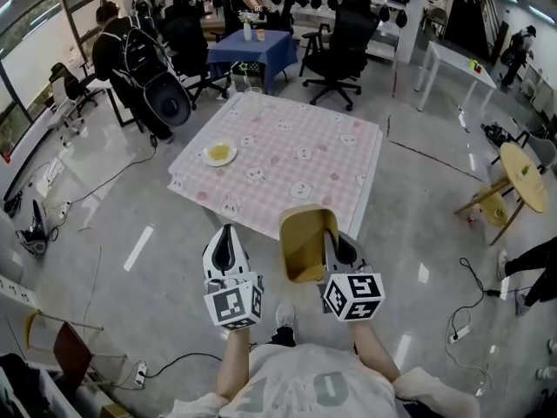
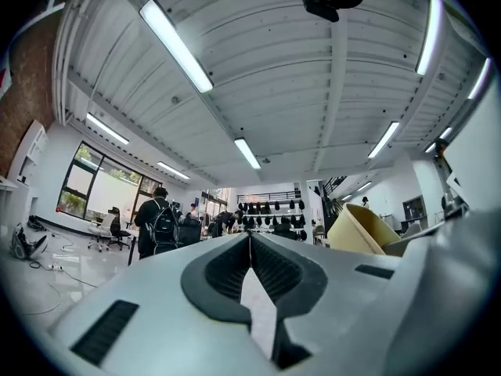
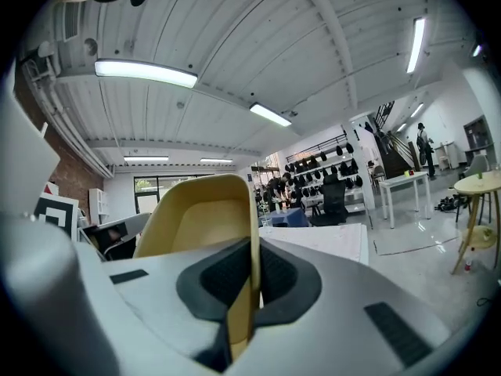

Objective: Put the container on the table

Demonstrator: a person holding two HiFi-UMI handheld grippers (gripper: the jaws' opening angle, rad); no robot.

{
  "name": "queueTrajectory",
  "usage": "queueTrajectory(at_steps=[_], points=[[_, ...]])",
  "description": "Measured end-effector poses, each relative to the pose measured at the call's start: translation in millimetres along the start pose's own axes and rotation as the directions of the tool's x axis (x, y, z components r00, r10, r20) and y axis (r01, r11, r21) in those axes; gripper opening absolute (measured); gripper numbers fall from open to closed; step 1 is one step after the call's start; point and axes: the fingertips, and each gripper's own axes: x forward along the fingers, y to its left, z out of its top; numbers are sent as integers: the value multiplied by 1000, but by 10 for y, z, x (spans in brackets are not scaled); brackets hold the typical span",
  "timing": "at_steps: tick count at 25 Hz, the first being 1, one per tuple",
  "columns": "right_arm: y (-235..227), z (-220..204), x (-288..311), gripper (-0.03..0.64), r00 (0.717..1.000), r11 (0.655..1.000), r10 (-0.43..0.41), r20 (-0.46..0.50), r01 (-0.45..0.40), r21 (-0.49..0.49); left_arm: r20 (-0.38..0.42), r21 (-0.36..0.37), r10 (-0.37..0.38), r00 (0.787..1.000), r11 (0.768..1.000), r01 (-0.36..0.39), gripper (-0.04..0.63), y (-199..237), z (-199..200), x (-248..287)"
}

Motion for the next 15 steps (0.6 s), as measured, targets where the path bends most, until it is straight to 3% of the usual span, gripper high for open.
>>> queueTrajectory(at_steps=[7,15], points=[[57,205,1110,32,1000,1000,-14,18,14,4,26,1,-36,999,999,36,29,388,-60,1001],[68,176,1659,32,999,999,-37,-10,38,33,0,-13,-24,1000,1000,24,28,628,-216,1524]])
